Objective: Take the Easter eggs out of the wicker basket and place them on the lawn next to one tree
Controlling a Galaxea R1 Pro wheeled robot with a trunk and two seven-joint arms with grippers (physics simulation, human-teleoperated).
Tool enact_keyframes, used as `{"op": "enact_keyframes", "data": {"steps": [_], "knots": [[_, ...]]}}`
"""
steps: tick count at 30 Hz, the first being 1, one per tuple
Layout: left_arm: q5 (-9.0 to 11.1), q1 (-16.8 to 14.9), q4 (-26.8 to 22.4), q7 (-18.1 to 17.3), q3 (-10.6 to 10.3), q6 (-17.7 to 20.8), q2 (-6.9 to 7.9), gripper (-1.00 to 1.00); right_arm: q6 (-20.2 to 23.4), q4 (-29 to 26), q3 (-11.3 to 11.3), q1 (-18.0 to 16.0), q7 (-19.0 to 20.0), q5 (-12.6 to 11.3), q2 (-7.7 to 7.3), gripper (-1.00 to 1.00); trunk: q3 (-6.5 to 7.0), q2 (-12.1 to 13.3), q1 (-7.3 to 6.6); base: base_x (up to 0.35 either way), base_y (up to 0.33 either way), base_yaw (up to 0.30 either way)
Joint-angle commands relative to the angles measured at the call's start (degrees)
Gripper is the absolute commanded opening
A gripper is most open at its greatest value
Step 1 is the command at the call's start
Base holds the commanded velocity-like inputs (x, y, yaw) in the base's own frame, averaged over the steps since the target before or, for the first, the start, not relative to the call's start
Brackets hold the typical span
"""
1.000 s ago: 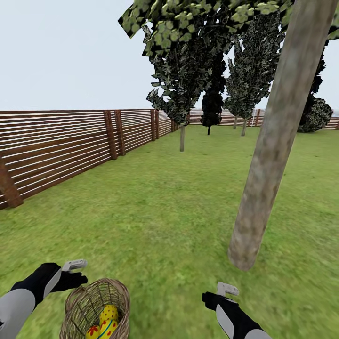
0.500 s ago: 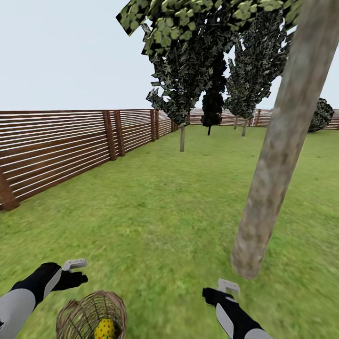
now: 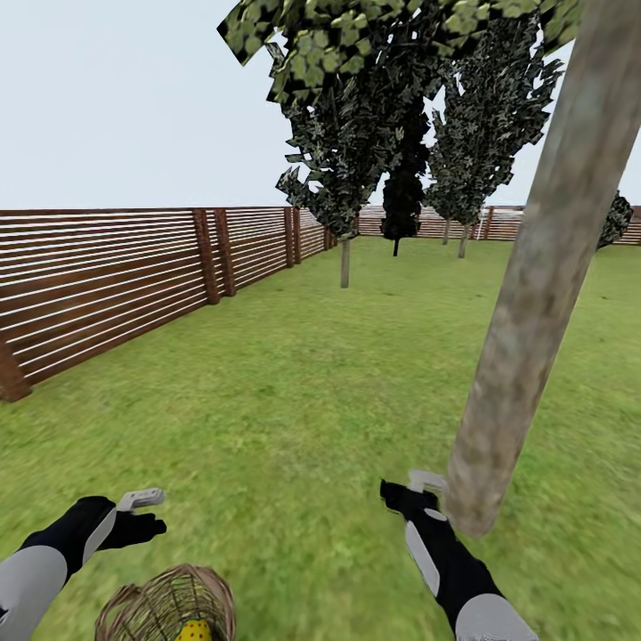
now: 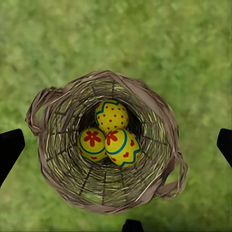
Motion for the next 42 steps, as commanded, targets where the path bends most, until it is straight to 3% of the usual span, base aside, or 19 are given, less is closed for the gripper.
{"op": "enact_keyframes", "data": {"steps": [1, 12, 37, 42], "knots": [[0.5, 0.0, -0.1, 0.0, 0.0, 0.4, 0.02, 1.00, 0.9, -0.8, 0.0, 0.0, -0.2, -0.6, 0.14, 1.00, -0.09, -0.1, 0.01, 0.012, 0.000, 0.016], [0.4, 0.0, 0.0, 0.0, 0.0, -0.8, 0.02, 1.00, 3.4, -3.2, 2.3, 0.1, -0.4, -0.8, 0.81, 1.00, -0.09, -0.1, 0.01, 0.018, 0.009, 0.123], [0.3, 0.0, 0.0, 0.0, -0.1, -1.0, -0.06, 1.00, 3.6, -3.3, 2.3, 0.1, 0.0, -1.1, 0.72, 1.00, -0.09, -0.1, 0.01, 0.012, 0.000, 0.049], [0.4, 0.0, 0.0, 0.0, -0.1, -1.1, -0.06, 1.00, 3.7, -3.2, 2.4, 0.1, 0.1, -1.1, 0.74, 1.00, -0.99, -2.1, 1.11, 0.000, 0.000, 0.000]]}}
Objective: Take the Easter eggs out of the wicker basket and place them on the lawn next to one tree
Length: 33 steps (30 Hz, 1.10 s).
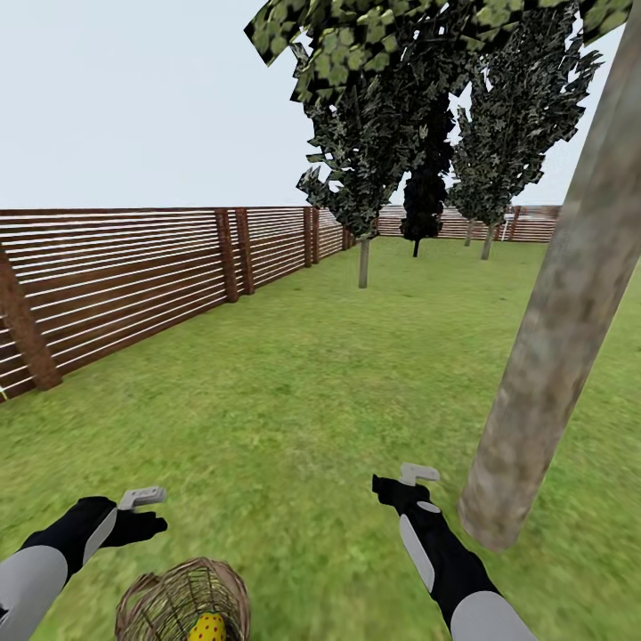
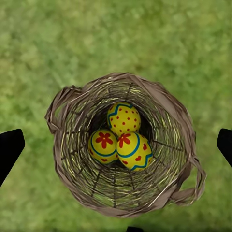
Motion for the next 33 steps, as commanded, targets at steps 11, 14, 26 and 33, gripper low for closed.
{"op": "enact_keyframes", "data": {"steps": [11, 14, 26, 33], "knots": [[0.5, 0.0, -0.1, 0.0, 0.1, 0.4, 0.04, 1.00, 0.2, -0.1, -0.1, 0.0, -0.2, -0.6, 0.03, 1.00, -2.06, -4.5, 2.43, 0.000, 0.000, 0.000], [0.5, 0.0, 0.0, 0.0, 0.2, 0.6, 0.08, 1.00, 0.2, -0.1, -0.1, 0.0, -0.2, -0.6, 0.04, 1.00, -2.60, -5.7, 3.09, 0.000, 0.000, 0.000], [0.5, 0.0, 0.5, 0.1, 0.2, 0.8, 0.18, 1.00, -0.2, -0.1, 0.0, 0.2, -0.2, -0.6, 0.05, 1.00, -4.76, -10.5, 5.73, 0.000, 0.000, 0.000], [0.5, 0.0, 0.5, 0.2, 0.2, 0.7, 0.19, 1.00, -0.1, 0.1, 0.0, 0.3, -0.2, -0.6, 0.06, 1.00, -6.05, -13.3, 7.26, 0.000, 0.000, 0.092]]}}
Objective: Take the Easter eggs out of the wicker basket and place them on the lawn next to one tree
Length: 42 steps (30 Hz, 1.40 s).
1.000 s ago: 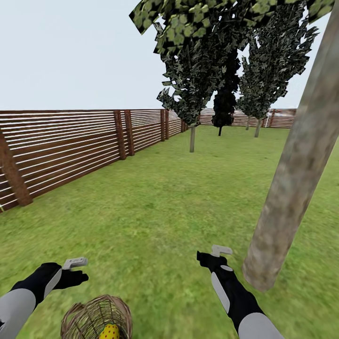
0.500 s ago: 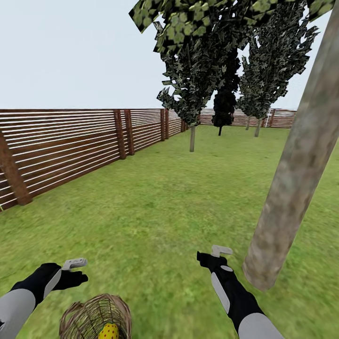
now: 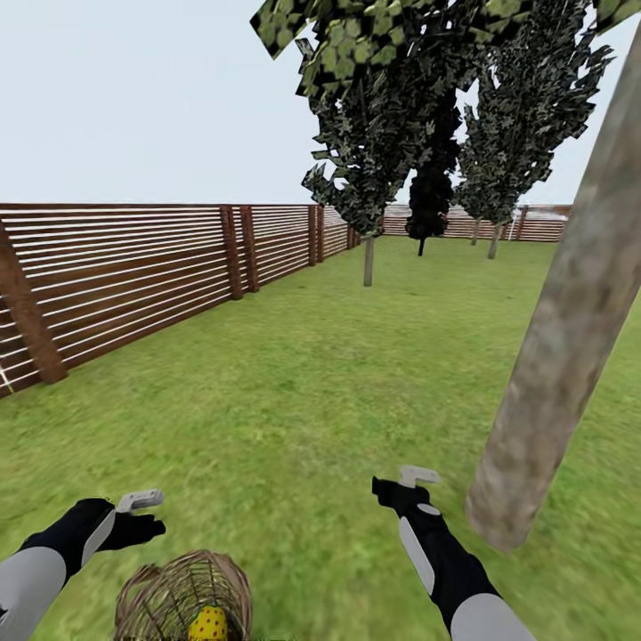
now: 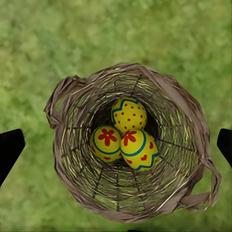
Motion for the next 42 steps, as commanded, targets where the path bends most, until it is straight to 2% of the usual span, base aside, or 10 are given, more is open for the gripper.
{"op": "enact_keyframes", "data": {"steps": [1, 15, 42], "knots": [[0.4, 0.0, -0.1, 0.0, 0.0, 0.4, 0.01, 1.00, 0.2, -0.1, 0.0, 0.0, -0.2, -0.6, 0.02, 1.00, -0.28, -0.5, 0.23, 0.000, 0.000, 0.212], [0.3, 0.0, -0.1, 0.3, -0.1, 0.1, -0.07, 1.00, 0.2, 0.1, 0.0, 0.0, -0.3, -0.6, 0.02, 1.00, -3.07, -6.1, 3.30, 0.000, 0.000, 0.231], [-0.1, 0.0, -0.2, -0.1, -0.5, -0.3, -0.24, 1.00, 0.2, 0.1, 0.0, 0.0, -0.3, -0.6, 0.02, 1.00, -7.94, -16.9, 9.23, 0.000, 0.000, 0.013]]}}
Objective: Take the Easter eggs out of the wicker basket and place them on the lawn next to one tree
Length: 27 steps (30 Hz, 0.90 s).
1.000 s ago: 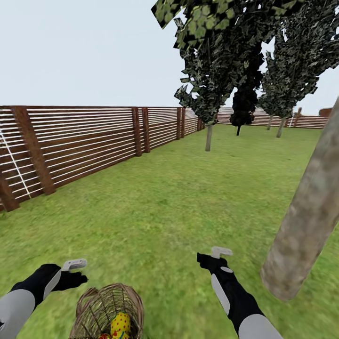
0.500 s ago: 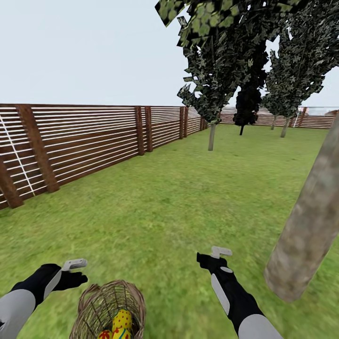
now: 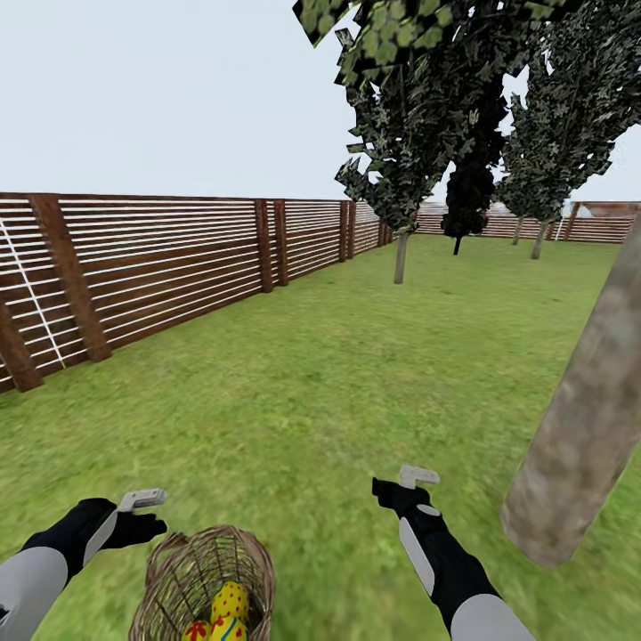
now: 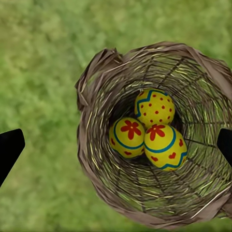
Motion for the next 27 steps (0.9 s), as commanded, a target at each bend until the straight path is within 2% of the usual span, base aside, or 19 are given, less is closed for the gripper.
{"op": "enact_keyframes", "data": {"steps": [1, 9, 14, 27], "knots": [[0.4, 0.0, -0.1, 0.0, 0.0, 0.4, 0.02, 1.00, 0.2, -0.1, 0.0, 0.0, -0.2, -0.6, 0.02, 1.00, -0.25, -0.5, 0.23, 0.000, 0.000, 0.000], [0.4, 0.0, 0.0, 0.0, 0.0, 0.4, -0.05, 1.00, 0.2, 0.0, 0.0, 0.0, -0.2, -0.6, 0.06, 1.00, -1.69, -3.7, 1.98, 0.000, 0.000, -0.003], [0.4, 0.0, 0.0, 0.1, 0.0, 0.4, -0.34, 1.00, 0.2, 0.0, 0.0, 0.0, -0.1, -0.6, 0.05, 1.00, -2.55, -5.7, 3.08, 0.000, 0.000, -0.118], [0.4, 0.0, -0.3, -0.1, 0.0, 0.4, -0.51, 1.00, 0.2, 0.2, 0.0, 0.1, -0.1, -0.6, 0.04, 1.00, -2.52, -5.7, 3.08, 0.000, 0.000, -0.043]]}}
